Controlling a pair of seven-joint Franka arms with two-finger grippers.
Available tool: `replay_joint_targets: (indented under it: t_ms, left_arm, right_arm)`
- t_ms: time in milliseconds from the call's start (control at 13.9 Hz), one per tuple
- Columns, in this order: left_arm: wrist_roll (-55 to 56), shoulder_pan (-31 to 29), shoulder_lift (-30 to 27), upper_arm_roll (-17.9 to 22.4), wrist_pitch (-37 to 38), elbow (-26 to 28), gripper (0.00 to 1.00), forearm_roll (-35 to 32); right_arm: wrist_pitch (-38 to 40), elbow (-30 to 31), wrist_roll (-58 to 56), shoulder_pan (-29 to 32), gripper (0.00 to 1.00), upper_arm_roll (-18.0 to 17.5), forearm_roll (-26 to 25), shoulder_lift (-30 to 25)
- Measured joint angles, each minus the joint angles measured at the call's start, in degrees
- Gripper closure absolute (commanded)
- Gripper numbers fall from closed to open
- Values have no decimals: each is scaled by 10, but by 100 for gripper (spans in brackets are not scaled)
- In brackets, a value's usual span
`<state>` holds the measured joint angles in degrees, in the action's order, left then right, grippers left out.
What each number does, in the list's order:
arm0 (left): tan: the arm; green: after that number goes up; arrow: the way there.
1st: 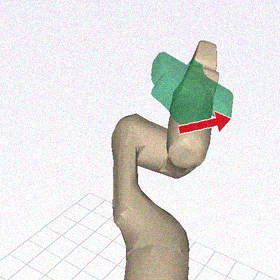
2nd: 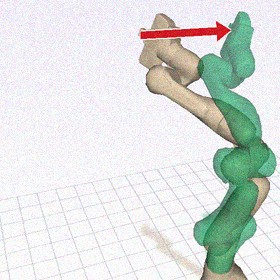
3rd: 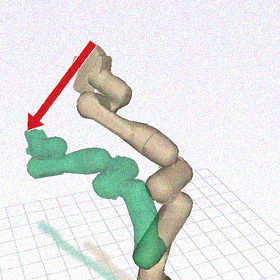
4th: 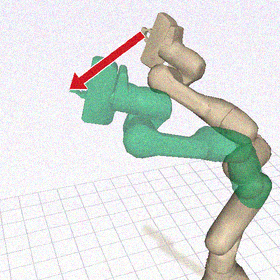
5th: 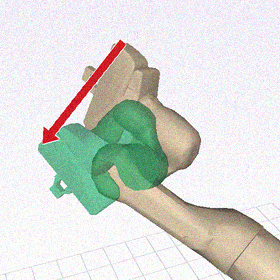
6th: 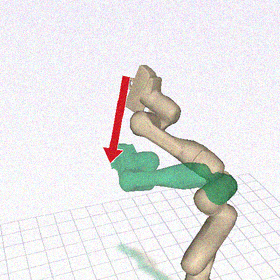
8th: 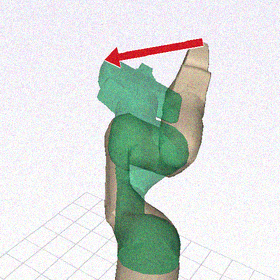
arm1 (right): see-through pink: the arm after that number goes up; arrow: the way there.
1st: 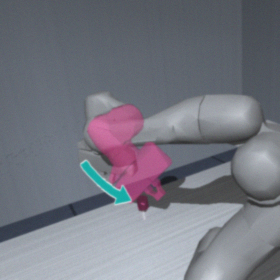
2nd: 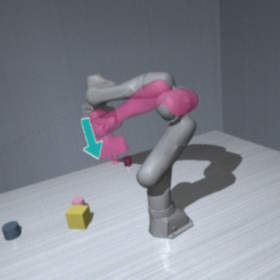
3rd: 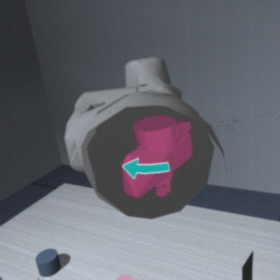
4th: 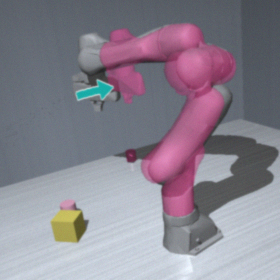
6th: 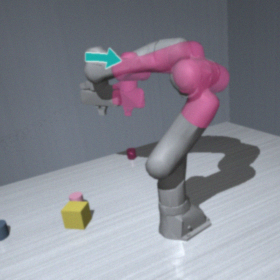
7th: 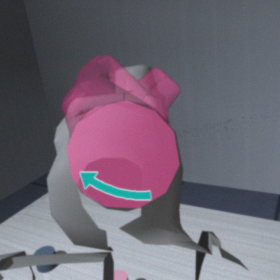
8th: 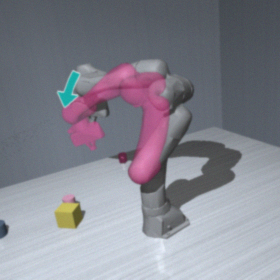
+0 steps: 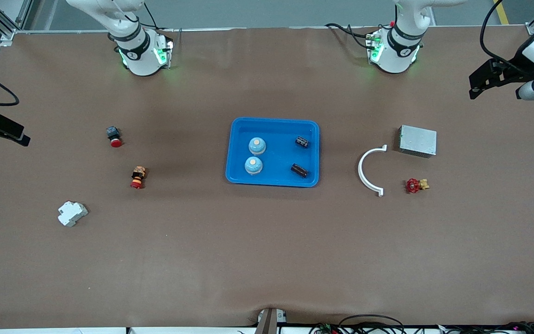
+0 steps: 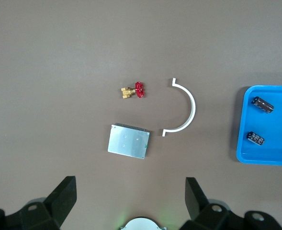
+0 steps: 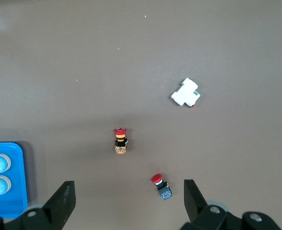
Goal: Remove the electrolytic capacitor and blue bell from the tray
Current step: 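Reach the left gripper to a capacitor while the right gripper reaches a bell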
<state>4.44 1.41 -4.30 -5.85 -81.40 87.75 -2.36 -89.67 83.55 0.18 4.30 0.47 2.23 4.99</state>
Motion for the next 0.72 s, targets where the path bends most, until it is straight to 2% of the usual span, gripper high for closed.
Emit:
replay_joint_targets:
  t_ms: [360,720]
  left_arm:
    - [0,1,2,0,5,-1,0,3]
    - [0,11,37,-7,23,2,0,49]
  right_arm:
    - [-1,0,0,0,0,0,0,-2]
    - [-1,0,0,0,0,0,0,-3]
